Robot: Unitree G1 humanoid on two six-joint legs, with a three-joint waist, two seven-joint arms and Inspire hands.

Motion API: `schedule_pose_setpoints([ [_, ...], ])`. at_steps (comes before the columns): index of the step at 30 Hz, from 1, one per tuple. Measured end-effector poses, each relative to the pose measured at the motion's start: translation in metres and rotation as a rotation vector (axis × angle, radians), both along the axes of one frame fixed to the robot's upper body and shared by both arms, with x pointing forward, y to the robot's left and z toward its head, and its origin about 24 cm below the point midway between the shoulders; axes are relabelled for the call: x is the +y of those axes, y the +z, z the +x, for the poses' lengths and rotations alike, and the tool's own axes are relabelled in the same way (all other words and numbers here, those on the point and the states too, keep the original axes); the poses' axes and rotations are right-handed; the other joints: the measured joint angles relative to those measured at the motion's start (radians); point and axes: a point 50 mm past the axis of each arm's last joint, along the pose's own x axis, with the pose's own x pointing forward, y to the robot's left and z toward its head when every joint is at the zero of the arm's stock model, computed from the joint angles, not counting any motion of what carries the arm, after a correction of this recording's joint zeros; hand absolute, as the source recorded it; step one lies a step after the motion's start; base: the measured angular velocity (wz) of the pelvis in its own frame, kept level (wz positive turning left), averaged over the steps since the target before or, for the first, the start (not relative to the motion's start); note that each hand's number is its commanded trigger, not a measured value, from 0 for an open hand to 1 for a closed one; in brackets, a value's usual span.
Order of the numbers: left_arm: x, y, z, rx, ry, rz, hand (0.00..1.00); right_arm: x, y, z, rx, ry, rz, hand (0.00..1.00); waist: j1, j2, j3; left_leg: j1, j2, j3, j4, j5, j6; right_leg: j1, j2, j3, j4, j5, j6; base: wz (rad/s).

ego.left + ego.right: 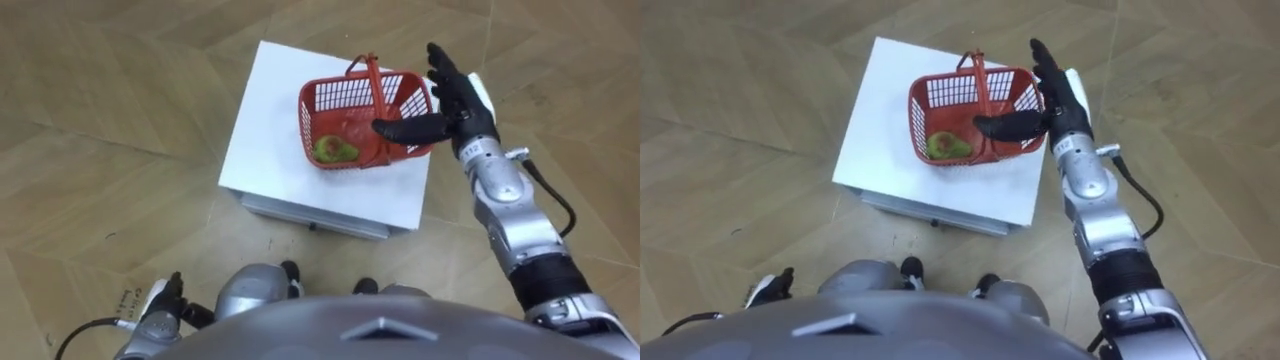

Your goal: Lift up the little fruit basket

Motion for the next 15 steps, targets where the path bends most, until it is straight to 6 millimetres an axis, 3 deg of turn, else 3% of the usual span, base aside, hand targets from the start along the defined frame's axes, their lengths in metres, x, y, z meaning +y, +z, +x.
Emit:
schedule_pose_setpoints([
  [4,0.0,0.0,0.0,-0.01,0.005,0.017,0.0,-0.008,0.007,-0.003,-0.053,-0.059,-0.002,0.0,-0.019,0.002,-0.0025,0.019,0.002,0.016,-0.014,0.0,0.0,0.005,0.001,0.007,0.0,0.0,0.001,-0.11],
  [15,0.005,0.005,-0.001,-0.064,0.076,0.044,0.0,-0.029,-0.007,-0.028,0.007,-0.191,0.002,0.0,-0.065,-0.007,-0.0094,0.086,0.0,0.037,-0.042,-0.002,-0.001,0.058,0.003,0.028,-0.017,-0.003,0.005,-0.05],
])
